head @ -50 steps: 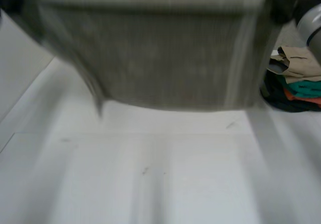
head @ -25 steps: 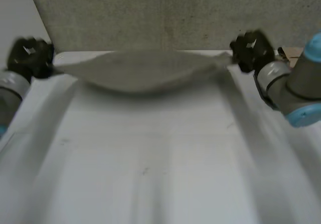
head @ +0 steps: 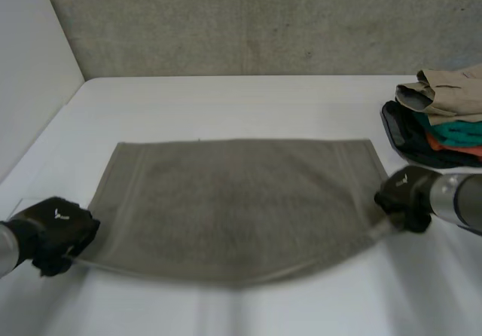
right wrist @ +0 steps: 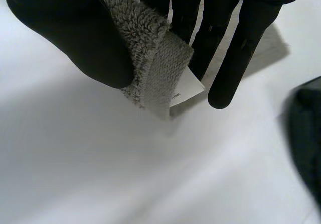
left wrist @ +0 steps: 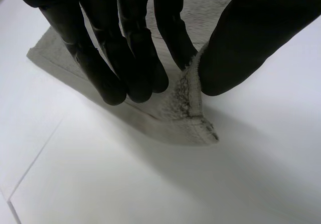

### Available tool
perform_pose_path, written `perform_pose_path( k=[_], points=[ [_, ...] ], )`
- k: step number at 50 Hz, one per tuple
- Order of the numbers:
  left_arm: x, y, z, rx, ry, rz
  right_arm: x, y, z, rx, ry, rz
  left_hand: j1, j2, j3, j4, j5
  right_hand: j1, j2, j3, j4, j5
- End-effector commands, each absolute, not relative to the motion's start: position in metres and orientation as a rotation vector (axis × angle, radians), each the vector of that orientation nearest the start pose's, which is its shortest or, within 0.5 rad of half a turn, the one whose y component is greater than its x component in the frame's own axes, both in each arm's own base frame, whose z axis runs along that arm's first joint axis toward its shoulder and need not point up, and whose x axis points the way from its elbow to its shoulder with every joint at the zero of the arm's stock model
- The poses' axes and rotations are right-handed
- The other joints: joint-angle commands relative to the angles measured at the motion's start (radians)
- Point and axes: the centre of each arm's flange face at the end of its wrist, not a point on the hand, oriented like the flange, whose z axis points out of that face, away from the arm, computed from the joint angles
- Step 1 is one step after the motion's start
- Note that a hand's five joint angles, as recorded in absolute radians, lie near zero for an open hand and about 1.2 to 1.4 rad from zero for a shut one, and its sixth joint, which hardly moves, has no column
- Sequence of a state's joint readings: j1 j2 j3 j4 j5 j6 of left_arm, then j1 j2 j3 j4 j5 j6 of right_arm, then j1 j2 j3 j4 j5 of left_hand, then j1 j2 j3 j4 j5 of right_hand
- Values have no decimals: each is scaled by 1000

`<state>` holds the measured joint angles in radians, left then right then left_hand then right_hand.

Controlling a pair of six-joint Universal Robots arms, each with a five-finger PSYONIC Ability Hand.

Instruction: Fold the laundry.

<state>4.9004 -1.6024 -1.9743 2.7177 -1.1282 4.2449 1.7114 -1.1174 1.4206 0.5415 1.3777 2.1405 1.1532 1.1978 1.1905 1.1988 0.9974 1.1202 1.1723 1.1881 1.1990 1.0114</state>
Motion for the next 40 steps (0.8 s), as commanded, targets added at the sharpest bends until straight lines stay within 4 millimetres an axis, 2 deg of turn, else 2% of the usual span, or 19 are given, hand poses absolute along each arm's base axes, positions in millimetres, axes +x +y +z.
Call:
perform_pose_path(
  k=[1, 4, 5, 8, 9, 16, 24, 31, 32, 34, 35, 40],
  points=[
    [-133, -235, 195, 1561, 2290, -1217, 189, -293, 172, -1713, 2513, -1257, 243, 198, 206, 197, 224, 276, 224, 208, 197, 210],
    [-141, -253, 194, 1556, 2249, -1279, 190, -309, 168, -1605, 2544, -1361, 243, 198, 206, 197, 224, 276, 224, 208, 197, 210],
    [-147, -268, 193, 1530, 2222, -1331, 190, -317, 165, -1542, 2564, -1407, 243, 198, 206, 197, 224, 276, 224, 208, 197, 210],
    [-156, -294, 194, 1482, 2159, -1421, 191, -331, 162, -1451, 2574, -1499, 243, 198, 206, 197, 224, 276, 224, 208, 197, 210],
    [-163, -312, 192, 1455, 2117, -1475, 192, -339, 161, -1392, 2572, -1559, 243, 198, 206, 197, 224, 276, 224, 208, 197, 210],
    [-195, -376, 180, 1385, 2005, -1620, 199, -373, 159, -1243, 2500, -1847, 243, 198, 206, 197, 224, 276, 224, 208, 197, 210],
    [-208, -418, 157, 1330, 1968, -1620, 205, -399, 150, -1206, 2407, -2063, 243, 198, 206, 197, 224, 276, 224, 208, 197, 210],
    [-219, -433, 150, 1299, 1900, -1712, 212, -409, 136, -1217, 2373, -2116, 243, 198, 206, 197, 224, 276, 224, 208, 197, 210],
    [-222, -435, 149, 1293, 1880, -1746, 213, -410, 134, -1219, 2376, -2115, 14, -31, -24, -32, -5, -120, -172, -187, -198, -185],
    [-225, -435, 148, 1292, 1869, -1776, 213, -411, 131, -1217, 2386, -2112, -555, -600, -592, -601, -574, -731, -784, -799, -810, -797],
    [-228, -434, 145, 1285, 1866, -1795, 214, -410, 129, -1217, 2393, -2106, -979, -1023, -1016, -1024, -997, -946, -998, -1014, -1024, -1011],
    [-235, -433, 150, 1244, 1821, -1890, 218, -405, 125, -1206, 2421, -2080, -979, -1023, -1016, -1024, -997, -946, -998, -1014, -1024, -1011]
  ],
)
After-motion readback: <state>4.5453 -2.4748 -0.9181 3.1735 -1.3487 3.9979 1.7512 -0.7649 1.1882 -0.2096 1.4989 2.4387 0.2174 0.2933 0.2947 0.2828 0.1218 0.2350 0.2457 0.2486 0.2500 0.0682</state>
